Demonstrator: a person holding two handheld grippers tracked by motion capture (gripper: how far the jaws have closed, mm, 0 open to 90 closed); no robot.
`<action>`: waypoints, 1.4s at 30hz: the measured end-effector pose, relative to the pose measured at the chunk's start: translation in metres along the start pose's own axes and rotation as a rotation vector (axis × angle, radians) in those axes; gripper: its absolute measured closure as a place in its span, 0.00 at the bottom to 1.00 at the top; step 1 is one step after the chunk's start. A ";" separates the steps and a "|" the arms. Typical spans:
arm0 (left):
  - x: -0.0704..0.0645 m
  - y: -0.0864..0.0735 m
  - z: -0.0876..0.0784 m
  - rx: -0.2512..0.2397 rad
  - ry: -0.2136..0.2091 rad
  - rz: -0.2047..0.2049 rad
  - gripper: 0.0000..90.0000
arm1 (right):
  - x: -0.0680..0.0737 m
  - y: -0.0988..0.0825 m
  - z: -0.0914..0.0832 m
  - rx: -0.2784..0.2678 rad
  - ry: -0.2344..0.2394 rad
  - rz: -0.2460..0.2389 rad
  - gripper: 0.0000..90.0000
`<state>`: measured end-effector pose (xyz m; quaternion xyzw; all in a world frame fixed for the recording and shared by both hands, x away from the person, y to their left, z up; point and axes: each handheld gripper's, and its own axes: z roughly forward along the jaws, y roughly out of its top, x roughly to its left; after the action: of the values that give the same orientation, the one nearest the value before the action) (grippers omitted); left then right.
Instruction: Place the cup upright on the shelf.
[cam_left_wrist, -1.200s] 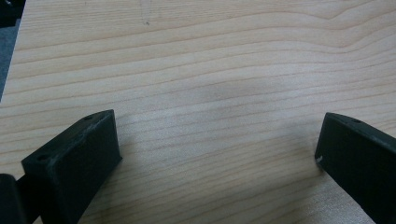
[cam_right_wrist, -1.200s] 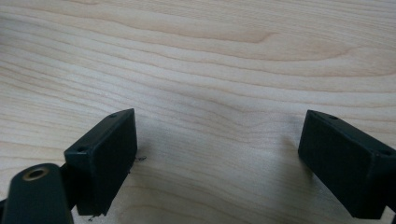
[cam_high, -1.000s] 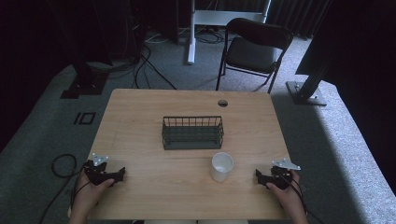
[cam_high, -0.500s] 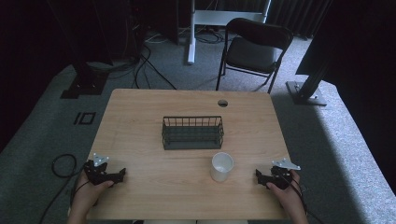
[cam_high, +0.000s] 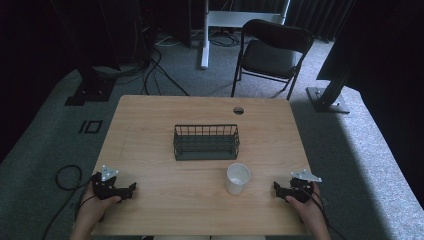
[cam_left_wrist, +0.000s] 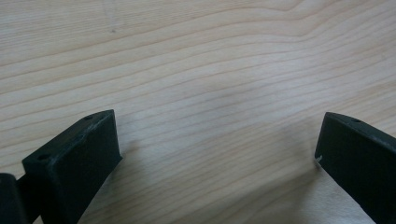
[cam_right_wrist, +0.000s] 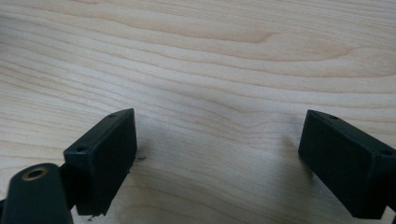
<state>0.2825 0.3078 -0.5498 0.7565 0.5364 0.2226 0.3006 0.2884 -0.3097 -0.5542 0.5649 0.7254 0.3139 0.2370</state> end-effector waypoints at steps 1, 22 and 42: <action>-0.001 0.000 0.000 0.005 -0.009 0.005 0.00 | 0.000 0.000 0.000 0.000 0.000 0.000 0.12; -0.031 0.018 0.001 -0.009 -0.084 0.106 0.00 | 0.000 0.000 0.000 0.000 0.000 0.000 0.12; -0.065 0.036 -0.003 -0.058 -0.153 0.213 0.00 | 0.000 0.000 0.000 0.000 0.000 0.000 0.12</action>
<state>0.2839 0.2381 -0.5233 0.8150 0.4217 0.2103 0.3372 0.2884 -0.3097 -0.5543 0.5648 0.7254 0.3139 0.2370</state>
